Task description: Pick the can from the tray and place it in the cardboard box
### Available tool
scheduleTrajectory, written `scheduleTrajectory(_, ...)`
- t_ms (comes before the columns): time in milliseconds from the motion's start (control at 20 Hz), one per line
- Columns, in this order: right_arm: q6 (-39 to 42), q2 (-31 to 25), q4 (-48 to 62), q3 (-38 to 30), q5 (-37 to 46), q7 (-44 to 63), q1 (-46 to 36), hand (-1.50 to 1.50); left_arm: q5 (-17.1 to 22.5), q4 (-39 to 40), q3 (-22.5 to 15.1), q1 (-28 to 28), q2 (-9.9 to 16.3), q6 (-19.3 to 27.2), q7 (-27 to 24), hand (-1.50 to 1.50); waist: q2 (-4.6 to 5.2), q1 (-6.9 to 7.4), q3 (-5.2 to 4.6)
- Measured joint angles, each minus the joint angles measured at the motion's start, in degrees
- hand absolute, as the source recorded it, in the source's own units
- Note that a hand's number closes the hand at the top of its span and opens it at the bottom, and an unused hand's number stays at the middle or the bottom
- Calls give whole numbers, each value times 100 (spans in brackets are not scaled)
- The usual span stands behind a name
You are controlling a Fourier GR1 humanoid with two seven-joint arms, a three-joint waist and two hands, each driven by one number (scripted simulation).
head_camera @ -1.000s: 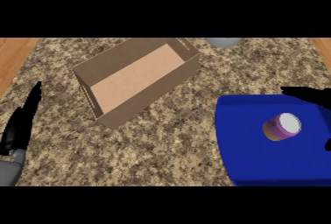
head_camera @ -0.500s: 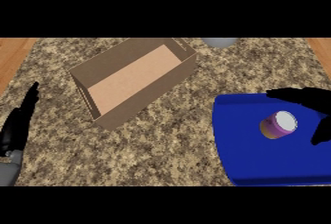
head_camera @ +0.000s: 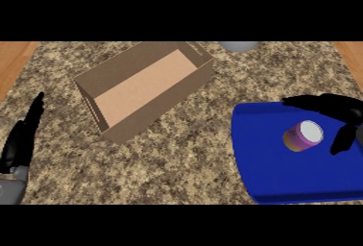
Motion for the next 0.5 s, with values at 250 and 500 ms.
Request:
scheduleTrajectory(250,61,14,-265,-18,-38,-88,159,-150,-32,-141,132,100,37,-109,63,0,-11,-20,-1)
scheduleTrajectory(500,191,-50,-869,-41,-160,-8,413,-150,-70,0,276,148,-15,-190,-118,0,-22,-59,-5)
